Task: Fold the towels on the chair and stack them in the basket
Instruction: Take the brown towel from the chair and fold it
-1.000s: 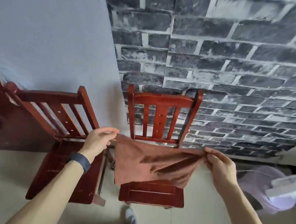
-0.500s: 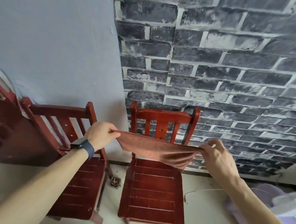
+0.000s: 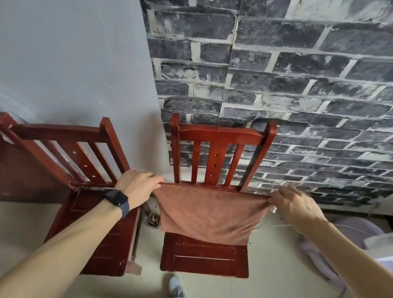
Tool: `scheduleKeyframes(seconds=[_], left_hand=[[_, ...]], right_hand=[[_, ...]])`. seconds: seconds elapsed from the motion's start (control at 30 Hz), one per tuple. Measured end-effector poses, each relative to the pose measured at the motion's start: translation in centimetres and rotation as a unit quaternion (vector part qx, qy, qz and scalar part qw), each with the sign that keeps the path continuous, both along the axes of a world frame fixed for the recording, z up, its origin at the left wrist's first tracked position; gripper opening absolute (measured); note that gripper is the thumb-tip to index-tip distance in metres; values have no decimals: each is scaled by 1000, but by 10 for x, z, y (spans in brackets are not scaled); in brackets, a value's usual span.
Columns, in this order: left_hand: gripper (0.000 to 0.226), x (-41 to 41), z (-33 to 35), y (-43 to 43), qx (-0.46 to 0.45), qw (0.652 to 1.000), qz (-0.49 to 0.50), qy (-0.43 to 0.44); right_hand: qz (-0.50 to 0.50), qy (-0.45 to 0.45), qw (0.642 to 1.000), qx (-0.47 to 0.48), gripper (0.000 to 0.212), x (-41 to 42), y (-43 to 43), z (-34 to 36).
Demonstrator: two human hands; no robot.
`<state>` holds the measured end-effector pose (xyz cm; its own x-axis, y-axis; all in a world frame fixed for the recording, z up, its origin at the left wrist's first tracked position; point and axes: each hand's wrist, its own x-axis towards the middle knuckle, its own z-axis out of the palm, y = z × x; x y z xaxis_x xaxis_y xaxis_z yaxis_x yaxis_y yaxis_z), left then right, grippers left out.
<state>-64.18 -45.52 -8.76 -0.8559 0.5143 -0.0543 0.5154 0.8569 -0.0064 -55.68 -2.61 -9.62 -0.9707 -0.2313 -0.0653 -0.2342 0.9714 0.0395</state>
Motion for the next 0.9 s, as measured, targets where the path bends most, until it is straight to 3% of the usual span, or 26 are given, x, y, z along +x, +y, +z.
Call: scheduleKeyframes(seconds=[0.1,0.3,0.47,0.57,0.67,0.9], left_hand=[[24,-13,-31,13,-90,995,-10,-33],[32,-45,-84,37,-167,984,-39,-50],[31,-46,-109,34,-142,989,-20,-48],[17,-29,-126,22,-101,994,-22,-31],[11,-3,-150,14,-86,996,-28,-27],[25,88,-238,-1,-128,982,-31,-133]], right_hand=[[-43,-66,997,1,40,-17,-7,-21],[-148,-138,979,36,30,-41,-16,-70],[-185,-97,978,3,25,-33,-12,-101],[-161,-68,985,-10,14,-15,-15,-119],[-127,-57,990,-8,21,9,-15,-148],[-115,-102,988,-21,31,84,-38,-232]])
